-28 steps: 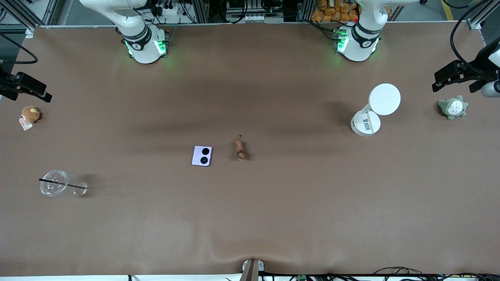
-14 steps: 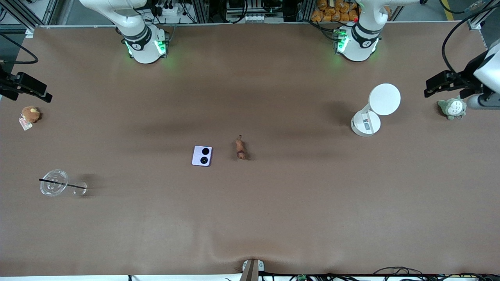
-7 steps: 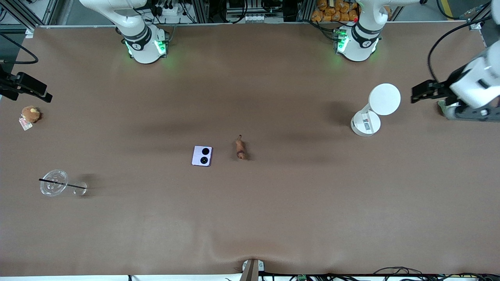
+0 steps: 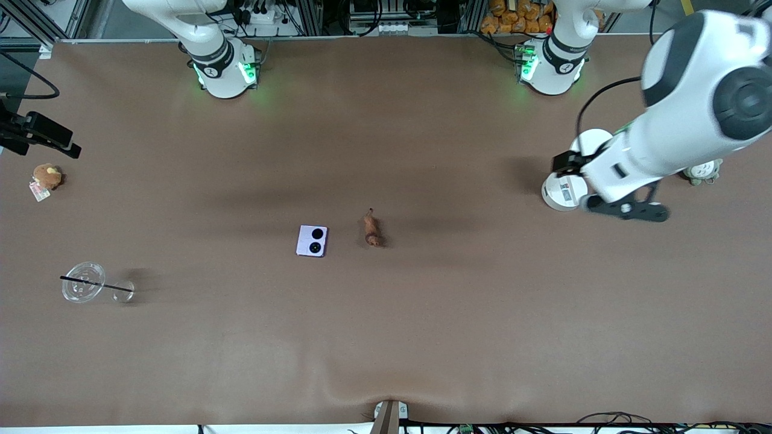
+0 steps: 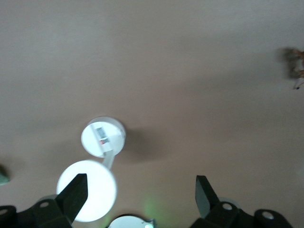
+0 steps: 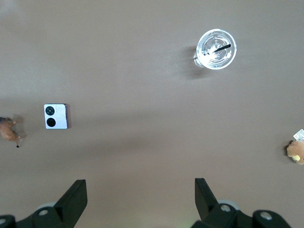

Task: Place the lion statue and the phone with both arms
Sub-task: 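Reach the left gripper over the brown lion figurine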

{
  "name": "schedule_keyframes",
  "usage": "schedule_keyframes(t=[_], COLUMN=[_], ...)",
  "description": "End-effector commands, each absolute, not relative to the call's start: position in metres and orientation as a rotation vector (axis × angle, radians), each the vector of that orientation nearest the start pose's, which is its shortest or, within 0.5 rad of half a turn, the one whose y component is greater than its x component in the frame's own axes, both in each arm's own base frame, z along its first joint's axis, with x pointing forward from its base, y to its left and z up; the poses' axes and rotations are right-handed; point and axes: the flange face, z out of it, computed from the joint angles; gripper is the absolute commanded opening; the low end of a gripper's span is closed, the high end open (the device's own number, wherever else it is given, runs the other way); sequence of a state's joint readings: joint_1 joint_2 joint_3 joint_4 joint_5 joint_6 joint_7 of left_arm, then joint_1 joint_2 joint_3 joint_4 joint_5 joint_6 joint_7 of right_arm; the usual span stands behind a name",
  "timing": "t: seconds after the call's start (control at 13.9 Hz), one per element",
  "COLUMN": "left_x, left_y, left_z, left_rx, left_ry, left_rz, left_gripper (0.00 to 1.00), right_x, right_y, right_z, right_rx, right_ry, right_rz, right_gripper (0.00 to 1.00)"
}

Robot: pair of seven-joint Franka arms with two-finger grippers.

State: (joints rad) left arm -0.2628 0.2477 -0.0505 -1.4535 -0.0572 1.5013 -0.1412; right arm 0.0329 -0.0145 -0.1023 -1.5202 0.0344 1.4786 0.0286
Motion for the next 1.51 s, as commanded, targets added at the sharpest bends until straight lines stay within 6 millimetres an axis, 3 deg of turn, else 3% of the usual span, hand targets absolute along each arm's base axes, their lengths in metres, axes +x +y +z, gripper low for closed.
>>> schedule_keyframes(t=[0.0, 0.36, 0.79, 1.08, 1.22, 1.44], left_x=[0.589, 0.575, 0.534, 0.532, 0.521, 0.516], left_y=[-0.244, -0.345, -0.463, -0.503, -0.527, -0.546], left_z=[0.518, 0.481, 0.411, 0.36, 0.336, 0.298], left_rx=[-3.169, -3.184, -3.199, -3.254, -3.275, -3.302], left_ry=[0.202, 0.127, 0.017, -0.148, -0.181, -0.261], left_rz=[0.281, 0.236, 0.167, 0.068, 0.03, -0.024], left_gripper=[1.0, 1.0, 1.0, 1.0, 1.0, 1.0], right_x=[0.537, 0.538, 0.538, 0.538, 0.539, 0.547], right_y=[-0.033, -0.032, -0.033, -0.032, -0.032, -0.031], right_z=[0.648, 0.648, 0.649, 0.649, 0.646, 0.64], right_rx=[-3.11, -3.11, -3.11, -3.11, -3.109, -3.099], right_ry=[0.159, 0.157, 0.16, 0.157, 0.157, 0.158], right_rz=[0.031, 0.028, 0.026, 0.026, 0.038, 0.049], right_gripper=[1.0, 1.0, 1.0, 1.0, 1.0, 1.0])
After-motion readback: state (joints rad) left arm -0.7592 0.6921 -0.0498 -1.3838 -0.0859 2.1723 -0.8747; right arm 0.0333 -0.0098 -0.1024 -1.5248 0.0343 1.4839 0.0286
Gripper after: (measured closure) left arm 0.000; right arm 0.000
